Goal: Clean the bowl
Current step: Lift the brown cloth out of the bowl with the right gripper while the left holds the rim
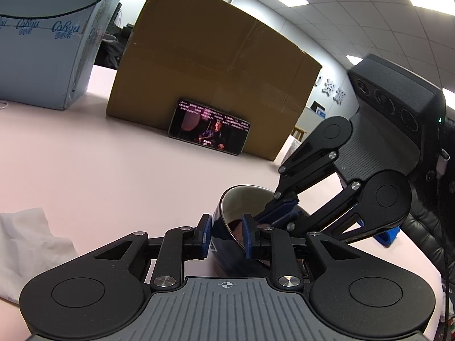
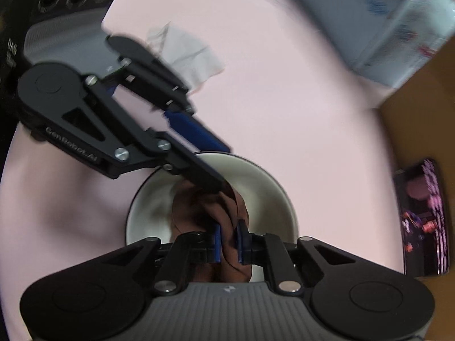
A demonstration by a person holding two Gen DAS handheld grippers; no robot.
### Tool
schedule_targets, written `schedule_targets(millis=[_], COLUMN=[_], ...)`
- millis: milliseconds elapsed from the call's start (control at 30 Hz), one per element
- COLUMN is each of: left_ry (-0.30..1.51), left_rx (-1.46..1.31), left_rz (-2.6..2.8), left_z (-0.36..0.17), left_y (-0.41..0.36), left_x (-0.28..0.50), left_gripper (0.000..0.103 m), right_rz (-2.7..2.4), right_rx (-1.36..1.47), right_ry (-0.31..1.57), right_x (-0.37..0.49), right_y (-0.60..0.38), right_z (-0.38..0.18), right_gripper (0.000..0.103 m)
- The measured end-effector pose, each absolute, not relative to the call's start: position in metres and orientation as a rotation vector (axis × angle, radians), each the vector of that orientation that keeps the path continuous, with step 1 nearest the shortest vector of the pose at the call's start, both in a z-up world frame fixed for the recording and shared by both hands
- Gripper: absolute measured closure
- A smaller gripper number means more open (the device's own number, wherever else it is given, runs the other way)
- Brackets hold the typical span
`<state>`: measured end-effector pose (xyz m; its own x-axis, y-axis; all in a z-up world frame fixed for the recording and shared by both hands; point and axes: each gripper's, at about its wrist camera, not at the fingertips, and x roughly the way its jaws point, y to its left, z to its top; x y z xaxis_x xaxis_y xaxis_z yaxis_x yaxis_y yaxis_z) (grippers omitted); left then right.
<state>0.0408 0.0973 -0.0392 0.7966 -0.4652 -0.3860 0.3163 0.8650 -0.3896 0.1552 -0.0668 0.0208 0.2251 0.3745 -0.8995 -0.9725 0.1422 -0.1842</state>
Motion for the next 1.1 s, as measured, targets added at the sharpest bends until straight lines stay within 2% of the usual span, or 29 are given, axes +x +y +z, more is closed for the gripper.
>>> schedule_targets(millis=[233, 500, 700, 933, 1100], left_ry=[0.492, 0.491, 0.492, 0.497, 0.499], left_rx=[-0.309, -0.308, -0.311, -0.321, -0.326], left_rz=[-0.424, -0.424, -0.423, -0.427, -0.424], left_z=[-0.039, -0.039, -0.039, -0.038, -0.039], left_y=[0.095, 0.095, 0.094, 0.095, 0.095], left_x=[0.04, 0.039, 0.039, 0.039, 0.041], left_gripper=[0.081, 0.08, 0.08, 0.08, 0.08], right_rz=[1.048, 0.872, 0.735, 0.606, 0.558], right_rx=[-0.635, -0.184, 0.158, 0.367, 0.433], right_ry=[0.649, 0.41, 0.281, 0.396, 0.442], right_x=[0.146, 0.127, 0.085, 0.078, 0.077], right_y=[-0.104, -0.191, -0.24, -0.266, -0.268], right_z=[0.018, 0.03, 0.021, -0.022, -0.034], right_gripper=[0.091, 0.091, 0.091, 0.091, 0.091])
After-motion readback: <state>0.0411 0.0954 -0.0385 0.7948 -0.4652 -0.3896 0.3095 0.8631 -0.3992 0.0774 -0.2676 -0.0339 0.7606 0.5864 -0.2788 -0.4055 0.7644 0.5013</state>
